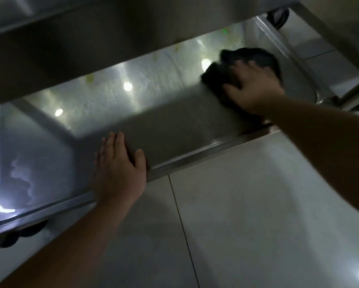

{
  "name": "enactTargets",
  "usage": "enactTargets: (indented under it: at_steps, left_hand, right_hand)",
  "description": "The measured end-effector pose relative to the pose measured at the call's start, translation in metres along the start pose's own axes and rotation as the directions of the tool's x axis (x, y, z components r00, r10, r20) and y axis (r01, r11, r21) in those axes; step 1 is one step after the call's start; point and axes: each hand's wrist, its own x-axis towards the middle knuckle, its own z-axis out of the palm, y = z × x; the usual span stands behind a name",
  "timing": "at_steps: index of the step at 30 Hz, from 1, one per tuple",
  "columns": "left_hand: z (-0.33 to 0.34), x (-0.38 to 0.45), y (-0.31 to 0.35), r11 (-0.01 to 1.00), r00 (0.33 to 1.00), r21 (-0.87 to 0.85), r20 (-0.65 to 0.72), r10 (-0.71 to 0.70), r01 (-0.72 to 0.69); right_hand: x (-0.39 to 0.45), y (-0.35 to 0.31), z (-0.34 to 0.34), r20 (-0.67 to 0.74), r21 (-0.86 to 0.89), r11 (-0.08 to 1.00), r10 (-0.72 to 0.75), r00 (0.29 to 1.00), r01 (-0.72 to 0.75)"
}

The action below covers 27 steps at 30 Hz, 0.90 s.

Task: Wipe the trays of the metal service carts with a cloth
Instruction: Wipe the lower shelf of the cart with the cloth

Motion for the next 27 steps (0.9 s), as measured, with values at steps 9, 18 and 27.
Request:
enactTargets:
  at_steps: [9,18,27]
  left_hand:
    - [0.003,0.006,-0.002,0.996,1.000,-0.083,0.009,-0.016,0.016]
    - [-0.044,0.023,-0.059,0.930,0.993,-0.351,0.078,-0.083,0.105]
    - [-0.066,0.001,-0.207,0.999,0.995,0.011,0.093,-0.042,0.041]
  right_hand:
    - [-0.060,0.006,-0.002,0.032,-0.006,0.863,0.504,0.863,-0.504]
    - [-0.087,-0.218,0.058,0.103,-0.036,0.982,-0.183,0.978,0.187]
    - [-0.060,-0.199,0.045,0.123,-0.037,0.918,-0.387,0.914,0.394]
